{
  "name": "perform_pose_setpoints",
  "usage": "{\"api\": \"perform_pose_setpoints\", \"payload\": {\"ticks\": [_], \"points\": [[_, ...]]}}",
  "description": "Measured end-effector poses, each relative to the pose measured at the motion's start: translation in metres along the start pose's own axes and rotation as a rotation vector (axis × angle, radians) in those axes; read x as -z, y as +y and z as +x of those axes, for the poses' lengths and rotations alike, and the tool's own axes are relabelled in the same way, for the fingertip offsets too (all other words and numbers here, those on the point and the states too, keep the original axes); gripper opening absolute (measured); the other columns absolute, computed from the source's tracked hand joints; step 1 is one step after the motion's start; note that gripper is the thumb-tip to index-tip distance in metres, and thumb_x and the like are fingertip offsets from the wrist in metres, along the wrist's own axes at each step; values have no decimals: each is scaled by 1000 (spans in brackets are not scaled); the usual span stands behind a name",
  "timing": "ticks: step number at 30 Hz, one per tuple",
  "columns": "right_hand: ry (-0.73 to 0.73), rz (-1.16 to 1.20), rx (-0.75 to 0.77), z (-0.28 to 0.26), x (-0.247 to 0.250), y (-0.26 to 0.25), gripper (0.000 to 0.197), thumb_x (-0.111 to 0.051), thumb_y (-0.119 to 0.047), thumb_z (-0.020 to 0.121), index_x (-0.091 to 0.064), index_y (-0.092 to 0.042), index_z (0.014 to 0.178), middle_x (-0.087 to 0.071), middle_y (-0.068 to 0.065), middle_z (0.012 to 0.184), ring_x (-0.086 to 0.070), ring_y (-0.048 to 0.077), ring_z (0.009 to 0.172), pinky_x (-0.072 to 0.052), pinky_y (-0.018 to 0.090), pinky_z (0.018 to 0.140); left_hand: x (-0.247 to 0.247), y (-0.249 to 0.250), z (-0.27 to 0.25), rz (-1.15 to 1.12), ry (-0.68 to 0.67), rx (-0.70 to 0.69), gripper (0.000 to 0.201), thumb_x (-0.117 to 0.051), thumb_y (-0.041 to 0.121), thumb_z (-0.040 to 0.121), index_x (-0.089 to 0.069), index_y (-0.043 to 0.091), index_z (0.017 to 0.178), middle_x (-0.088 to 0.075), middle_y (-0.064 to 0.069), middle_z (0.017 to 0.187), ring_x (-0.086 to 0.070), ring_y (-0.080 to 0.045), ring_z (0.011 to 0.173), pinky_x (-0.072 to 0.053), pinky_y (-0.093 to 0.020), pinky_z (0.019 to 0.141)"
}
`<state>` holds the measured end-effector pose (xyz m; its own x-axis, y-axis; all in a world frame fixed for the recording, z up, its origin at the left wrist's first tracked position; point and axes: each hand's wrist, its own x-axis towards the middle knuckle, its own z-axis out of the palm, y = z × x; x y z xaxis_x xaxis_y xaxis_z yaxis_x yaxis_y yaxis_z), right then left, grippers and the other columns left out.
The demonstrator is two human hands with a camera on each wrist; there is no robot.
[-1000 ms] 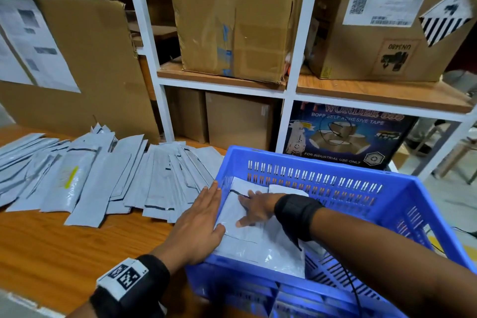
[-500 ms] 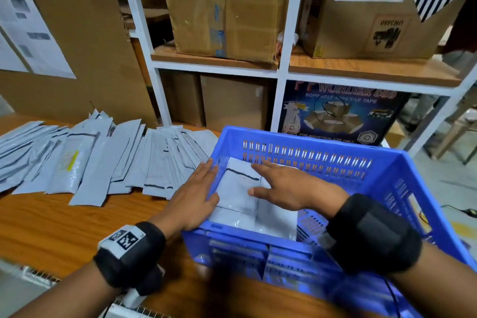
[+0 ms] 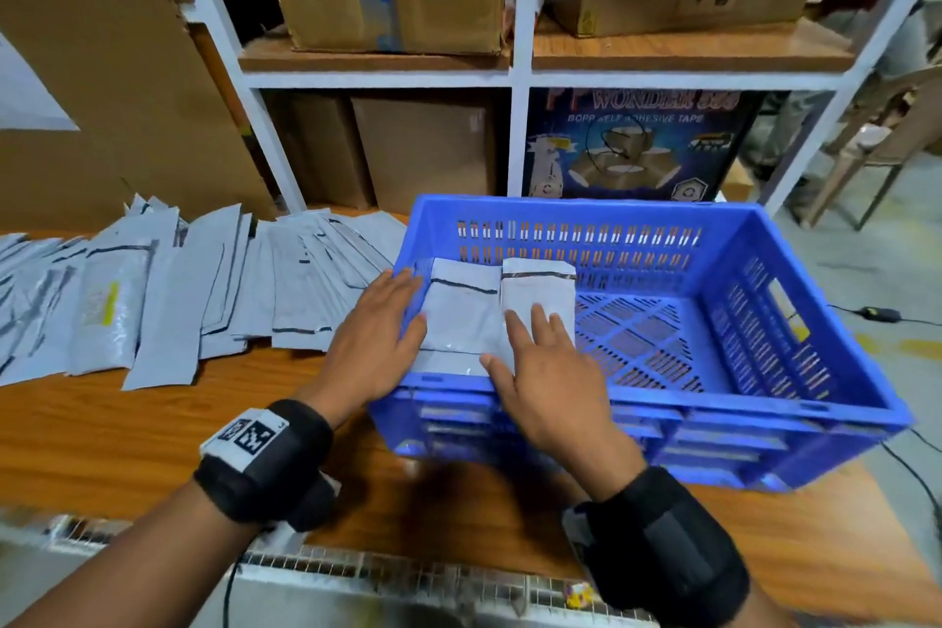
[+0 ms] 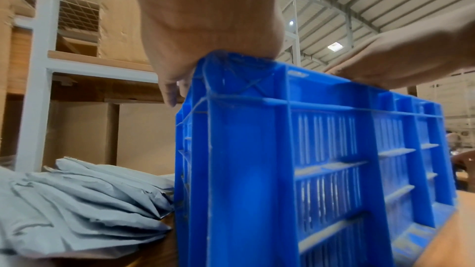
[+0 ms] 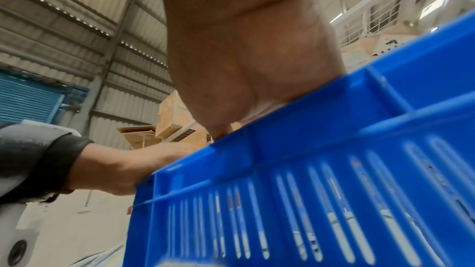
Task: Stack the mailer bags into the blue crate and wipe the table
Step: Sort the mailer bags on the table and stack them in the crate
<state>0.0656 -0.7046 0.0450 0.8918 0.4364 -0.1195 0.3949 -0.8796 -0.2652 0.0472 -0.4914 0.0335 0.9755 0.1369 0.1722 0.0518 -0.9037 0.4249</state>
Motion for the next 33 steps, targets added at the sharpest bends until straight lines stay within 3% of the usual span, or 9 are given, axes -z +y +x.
{"api": "perform_pose_setpoints", "payload": {"ticks": [4,7,10,15,20,22,25,30,33], "points": [[189,-9,-6,-13,-16,-28,85,-1,-66,84,-23,-22,154,-17,9,163,-17,27,150,-25,46,114,6,-15,-22,-126,8,-78,71,-31,61,95,-32,20,152,-24,1,161,-14,-16,150,-8,-24,118],[242,55,31,-25,-32,-61,83,-10,-65,86,-32,-20,152,-25,8,161,-23,26,148,-19,49,116,21,-41,-61,-180,41,-111,74,-29,65,91,-31,24,152,-19,3,162,-10,-13,150,-9,-26,119],[298,107,67,-38,-51,-104,74,-23,-62,89,-40,-18,147,-33,10,157,-27,26,147,-15,52,117,40,-87,-108,-208,84,-36,67,-35,59,93,-28,28,153,-15,8,162,-6,-6,148,-9,-29,117],[392,444,162,-60,-95,-196,71,-43,-57,88,-42,-15,147,-30,8,158,-22,22,149,-22,37,119,71,-179,-184,-233,185,115,70,-37,57,91,-31,24,152,-23,5,160,-18,-14,146,-18,-34,113],[271,491,265,-62,-136,-281,69,-44,-55,91,-37,-18,149,-27,6,159,-26,21,147,-27,41,119,98,-259,-243,-248,258,256,61,-46,48,93,-36,25,149,-30,1,157,-23,-10,141,-25,-34,107],[201,474,305,-56,-144,-307,67,-50,-52,94,-32,-23,151,-23,2,161,-24,19,147,-23,36,119,107,-284,-257,-254,276,295,59,-48,46,92,-40,26,147,-31,1,156,-23,-5,138,-27,-33,106],[141,447,334,-38,-152,-341,65,-55,-44,95,-30,-26,151,-20,-1,162,-21,16,147,-16,29,116,122,-315,-267,-228,292,326,57,-49,43,92,-43,23,145,-34,-1,153,-29,-13,139,-33,-34,104],[127,470,356,13,-161,-381,61,-59,-40,95,-36,-24,149,-31,3,158,-26,18,145,-23,37,120,144,-358,-248,-247,322,406,49,-57,31,97,-45,24,143,-34,1,153,-31,-14,137,-34,-33,103],[124,552,339,54,-168,-397,60,-59,-42,94,-38,-25,148,-36,3,154,-32,19,142,-36,46,113,154,-387,-221,-263,312,417,48,-58,31,96,-45,26,143,-36,5,151,-35,-15,137,-35,-34,105]]}}
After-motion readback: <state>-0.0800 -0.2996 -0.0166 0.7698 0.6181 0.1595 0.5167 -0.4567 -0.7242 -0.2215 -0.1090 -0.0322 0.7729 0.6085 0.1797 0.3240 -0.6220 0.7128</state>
